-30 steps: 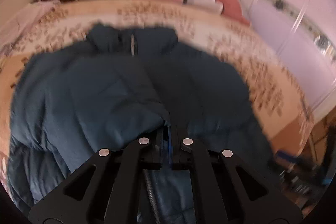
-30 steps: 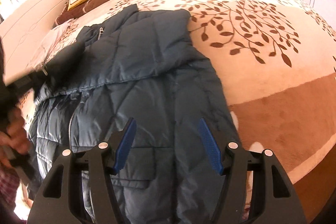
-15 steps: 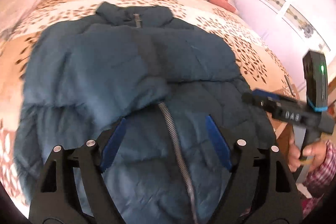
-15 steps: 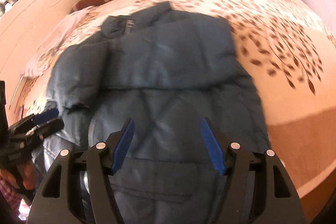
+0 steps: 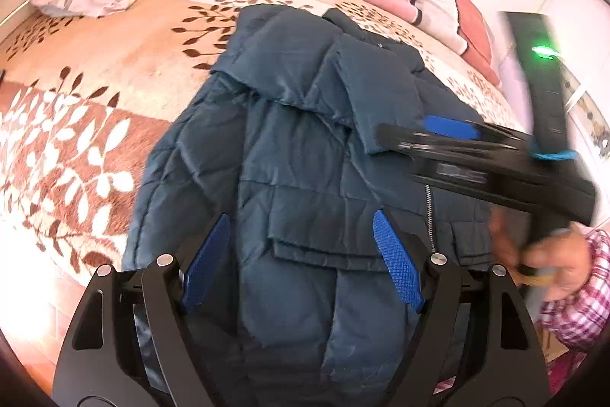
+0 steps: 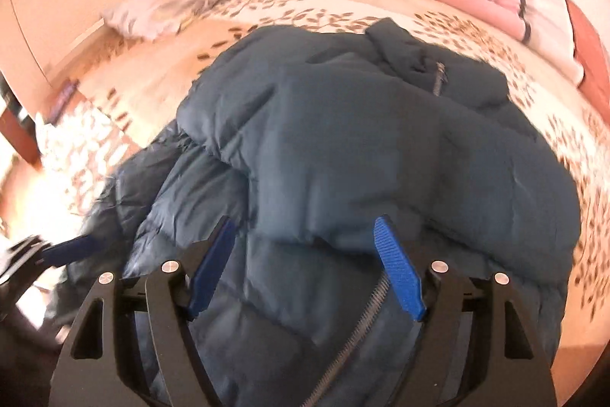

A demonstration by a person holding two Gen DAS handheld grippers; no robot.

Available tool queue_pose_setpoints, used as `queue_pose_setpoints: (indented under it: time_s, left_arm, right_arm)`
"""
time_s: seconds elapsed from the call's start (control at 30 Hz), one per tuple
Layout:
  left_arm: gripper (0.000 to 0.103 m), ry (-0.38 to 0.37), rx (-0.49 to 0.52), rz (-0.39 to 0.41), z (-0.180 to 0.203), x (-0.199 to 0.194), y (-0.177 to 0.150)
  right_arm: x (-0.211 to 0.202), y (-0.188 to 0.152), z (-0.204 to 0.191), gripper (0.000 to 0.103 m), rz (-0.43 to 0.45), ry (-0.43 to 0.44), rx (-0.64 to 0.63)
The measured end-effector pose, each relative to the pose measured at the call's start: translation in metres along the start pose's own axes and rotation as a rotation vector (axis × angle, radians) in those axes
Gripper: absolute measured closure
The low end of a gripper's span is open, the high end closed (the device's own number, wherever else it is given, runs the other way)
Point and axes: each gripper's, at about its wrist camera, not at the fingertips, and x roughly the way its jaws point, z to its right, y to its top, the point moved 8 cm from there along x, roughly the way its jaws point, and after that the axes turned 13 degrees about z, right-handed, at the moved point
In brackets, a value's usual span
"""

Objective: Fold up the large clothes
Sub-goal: 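Grasp the jacket's remaining side edge with the right tool, then fold the gripped side over toward the zipper with the right tool, release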

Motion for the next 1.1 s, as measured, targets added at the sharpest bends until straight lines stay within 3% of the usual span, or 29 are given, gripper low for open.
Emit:
queue_pose_setpoints:
  time_s: [0.17,0.23,0.3,0.33,0.57,0.67,0.8,0.9,0.97,1.03,1.1]
  left_arm:
    - [0.026,-0.01,-0.021,0.013,-0.009,-0.002,0.0]
    - [0.026,-0.014,-0.023,0.017,-0.009,-0.001,0.001]
    - [0.026,-0.018,-0.025,0.019,-0.01,-0.003,0.0]
    - [0.026,-0.019,-0.027,0.016,-0.01,-0.001,0.0]
    - [0.026,-0.025,0.01,0.0,0.005,0.003,-0.002]
    - [0.026,-0.029,0.035,-0.008,0.015,0.005,-0.002]
    - [0.026,-0.032,0.061,-0.024,0.028,0.006,-0.004]
    - [0.026,-0.035,0.083,-0.035,0.037,0.007,-0.005]
    - [0.026,-0.034,0.096,-0.044,0.042,0.008,-0.006]
    - [0.026,-0.032,0.106,-0.049,0.044,0.009,-0.007]
    - [0.026,-0.029,0.111,-0.053,0.046,0.009,-0.008]
  right_arm:
    - [0.04,-0.001,-0.007,0.028,-0.012,-0.119,-0.109]
    - [0.048,-0.007,0.002,0.06,-0.015,-0.173,-0.165]
    - [0.041,-0.008,0.016,0.078,-0.004,-0.158,-0.124]
    - [0.035,-0.007,0.024,0.081,0.004,-0.146,-0.085]
    - [-0.035,-0.001,0.11,0.082,0.108,0.001,0.38]
    - [-0.043,-0.027,0.156,0.082,0.076,0.023,0.595]
    - [-0.032,-0.072,0.2,0.077,-0.016,-0.007,0.781]
    - [-0.029,-0.09,0.214,0.068,-0.025,0.018,0.884]
    - [-0.028,-0.093,0.219,0.068,-0.001,0.026,0.902]
    - [-0.027,-0.091,0.217,0.077,-0.004,0.033,0.87]
    - [-0.028,-0.09,0.214,0.078,-0.015,0.014,0.828]
